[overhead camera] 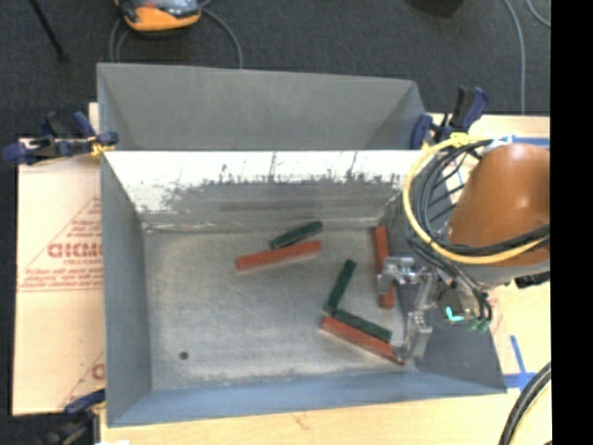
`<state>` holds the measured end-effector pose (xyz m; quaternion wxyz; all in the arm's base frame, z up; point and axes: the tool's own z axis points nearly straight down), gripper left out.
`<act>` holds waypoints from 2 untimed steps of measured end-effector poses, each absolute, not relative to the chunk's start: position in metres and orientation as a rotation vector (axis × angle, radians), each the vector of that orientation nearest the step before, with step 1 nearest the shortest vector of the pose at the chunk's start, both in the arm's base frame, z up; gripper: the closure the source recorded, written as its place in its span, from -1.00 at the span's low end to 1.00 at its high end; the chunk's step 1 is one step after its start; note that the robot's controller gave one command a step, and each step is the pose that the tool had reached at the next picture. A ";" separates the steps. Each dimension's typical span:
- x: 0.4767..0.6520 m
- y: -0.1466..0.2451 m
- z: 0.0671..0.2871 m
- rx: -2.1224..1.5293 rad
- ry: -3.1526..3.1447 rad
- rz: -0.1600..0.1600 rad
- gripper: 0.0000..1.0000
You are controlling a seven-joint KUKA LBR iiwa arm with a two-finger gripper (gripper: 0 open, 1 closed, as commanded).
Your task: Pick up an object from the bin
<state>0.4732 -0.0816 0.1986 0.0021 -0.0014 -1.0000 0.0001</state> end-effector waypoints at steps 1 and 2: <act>0.475 -0.081 0.202 0.001 -3.145 0.002 -1.00; 0.481 -0.081 0.184 0.017 -3.157 0.006 -1.00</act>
Offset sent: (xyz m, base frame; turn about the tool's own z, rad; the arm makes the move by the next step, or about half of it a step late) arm 0.0193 0.0044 -0.1079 -0.0689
